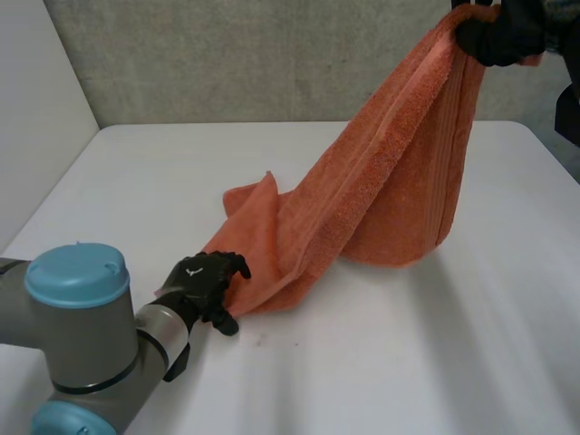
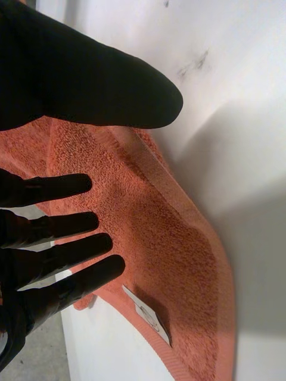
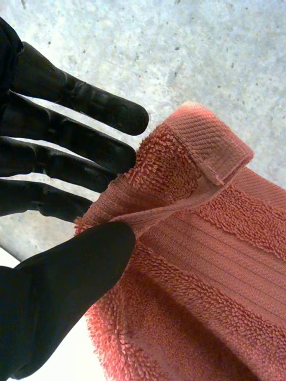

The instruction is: Fold the laundry

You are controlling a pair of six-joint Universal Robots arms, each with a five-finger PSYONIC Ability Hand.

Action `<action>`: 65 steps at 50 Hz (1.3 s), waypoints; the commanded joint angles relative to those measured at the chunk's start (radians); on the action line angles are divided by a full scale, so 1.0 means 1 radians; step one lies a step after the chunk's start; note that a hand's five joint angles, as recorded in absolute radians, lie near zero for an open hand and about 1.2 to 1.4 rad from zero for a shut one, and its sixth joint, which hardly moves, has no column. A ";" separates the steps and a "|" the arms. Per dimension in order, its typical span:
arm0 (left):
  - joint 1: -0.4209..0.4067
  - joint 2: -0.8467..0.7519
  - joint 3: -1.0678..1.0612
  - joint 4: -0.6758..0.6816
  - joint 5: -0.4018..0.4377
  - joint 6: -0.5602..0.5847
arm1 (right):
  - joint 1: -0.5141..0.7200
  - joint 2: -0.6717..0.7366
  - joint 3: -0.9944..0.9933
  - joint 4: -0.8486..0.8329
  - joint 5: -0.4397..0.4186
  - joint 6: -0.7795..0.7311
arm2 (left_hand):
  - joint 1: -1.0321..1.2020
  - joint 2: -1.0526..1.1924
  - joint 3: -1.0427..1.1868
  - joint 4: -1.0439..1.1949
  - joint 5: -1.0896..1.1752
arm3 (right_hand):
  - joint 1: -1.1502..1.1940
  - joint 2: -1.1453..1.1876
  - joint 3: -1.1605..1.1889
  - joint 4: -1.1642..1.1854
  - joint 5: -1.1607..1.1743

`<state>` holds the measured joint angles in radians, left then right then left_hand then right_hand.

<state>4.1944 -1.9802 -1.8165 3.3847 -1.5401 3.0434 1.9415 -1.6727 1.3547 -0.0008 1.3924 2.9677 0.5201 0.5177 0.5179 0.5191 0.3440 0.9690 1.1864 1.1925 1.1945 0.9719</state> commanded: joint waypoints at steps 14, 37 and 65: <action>-0.005 -0.058 0.039 0.147 -0.044 0.017 | -0.016 -0.044 -0.049 0.051 -0.003 0.044 | 0.876 0.879 0.878 0.877 0.878 | 0.427 0.210 0.204 0.202 0.250; 0.213 0.529 -0.069 0.125 -0.063 0.331 | -0.176 0.180 0.063 0.286 -0.049 -0.357 | 0.876 0.879 0.878 0.877 0.878 | 0.427 0.210 0.204 0.202 0.250; 0.234 -0.082 0.604 0.350 -0.034 0.595 | -0.105 0.660 -0.531 -0.120 0.142 -0.458 | 0.876 0.879 0.878 0.877 0.878 | 0.427 0.210 0.204 0.202 0.250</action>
<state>4.4479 -2.0316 -1.5300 3.5277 -1.5740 3.6012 1.8115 -1.0450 1.0656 0.1669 1.4653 2.4690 1.1851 1.2181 1.2163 1.2174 1.0256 0.9690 1.1864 1.1925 1.1946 0.9720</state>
